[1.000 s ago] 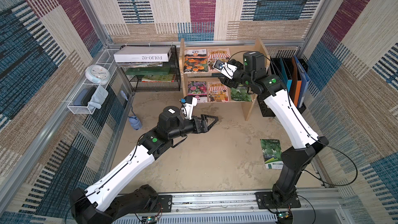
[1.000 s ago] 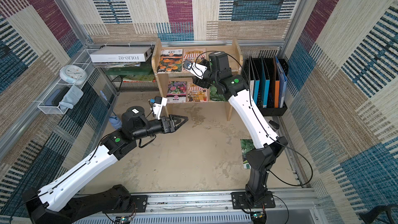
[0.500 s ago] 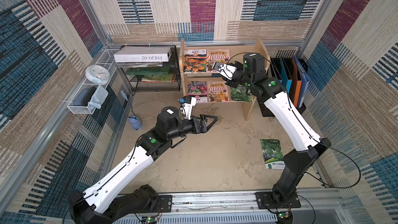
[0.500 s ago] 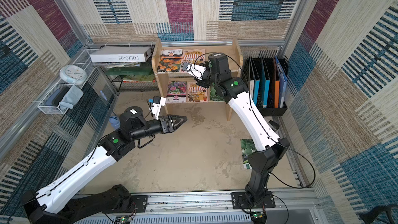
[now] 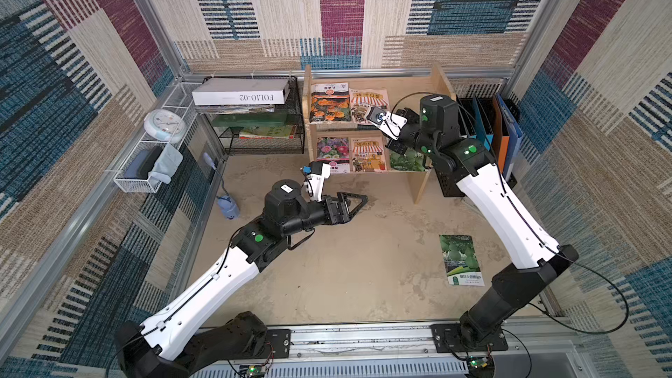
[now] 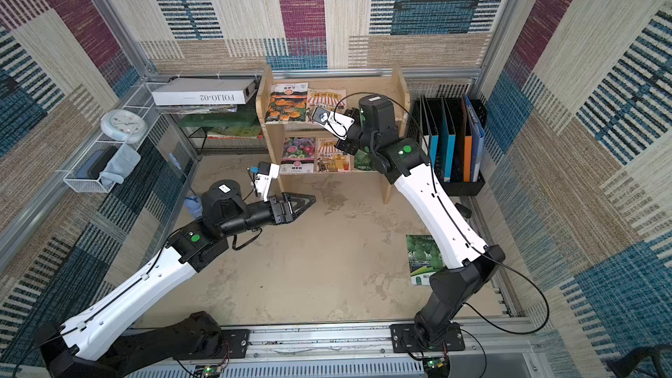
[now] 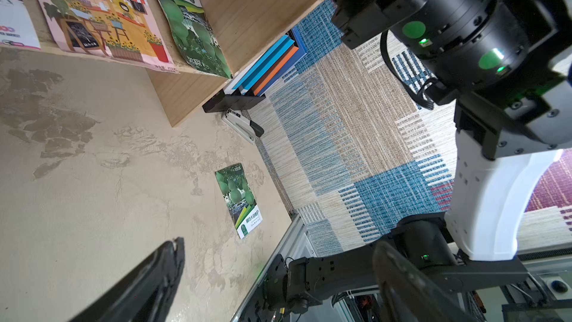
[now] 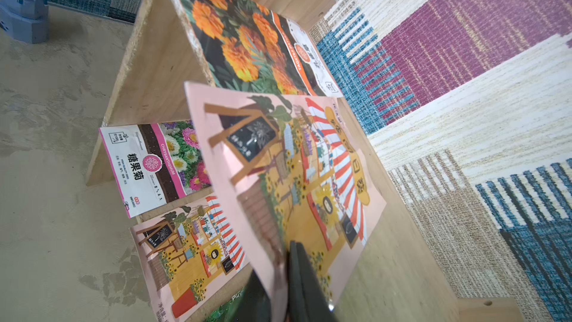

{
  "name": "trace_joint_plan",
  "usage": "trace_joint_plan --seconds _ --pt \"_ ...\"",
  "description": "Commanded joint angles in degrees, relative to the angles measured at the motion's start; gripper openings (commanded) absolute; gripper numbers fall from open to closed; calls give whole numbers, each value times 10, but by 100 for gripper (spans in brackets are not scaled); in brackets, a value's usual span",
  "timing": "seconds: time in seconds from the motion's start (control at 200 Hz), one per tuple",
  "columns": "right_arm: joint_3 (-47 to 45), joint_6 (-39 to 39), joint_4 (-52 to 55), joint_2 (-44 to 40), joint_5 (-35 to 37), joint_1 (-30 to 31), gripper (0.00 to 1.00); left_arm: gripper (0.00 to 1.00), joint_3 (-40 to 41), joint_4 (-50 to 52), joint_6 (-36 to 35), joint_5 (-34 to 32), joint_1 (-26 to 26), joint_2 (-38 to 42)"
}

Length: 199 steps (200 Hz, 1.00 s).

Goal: Take the seed bag off the shelf
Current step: Pick up the seed packet from the shelf.

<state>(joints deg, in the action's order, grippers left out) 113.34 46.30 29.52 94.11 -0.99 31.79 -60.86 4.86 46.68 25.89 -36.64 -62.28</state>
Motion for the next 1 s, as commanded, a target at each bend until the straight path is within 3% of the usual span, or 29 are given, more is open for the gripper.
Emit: trace_joint_plan --seconds 0.0,0.08,0.255,0.396,0.651,0.992 --pt "-21 -10 -11 -14 8 3 8 99 -20 -21 4 7 0 2" --pt "-43 -10 -26 -28 14 4 0 99 -37 -16 6 6 0 1" --pt "-130 -11 -94 -82 43 14 0 99 -69 -15 23 -9 1 -3" --pt "-212 -22 -156 -131 61 20 0 99 -78 -22 55 -59 1 -10" --pt "-301 -31 -192 -203 68 30 0 100 -90 -84 131 -112 11 -47" --pt "-343 -37 -180 -251 54 40 0 100 -177 -174 200 -75 17 -169"
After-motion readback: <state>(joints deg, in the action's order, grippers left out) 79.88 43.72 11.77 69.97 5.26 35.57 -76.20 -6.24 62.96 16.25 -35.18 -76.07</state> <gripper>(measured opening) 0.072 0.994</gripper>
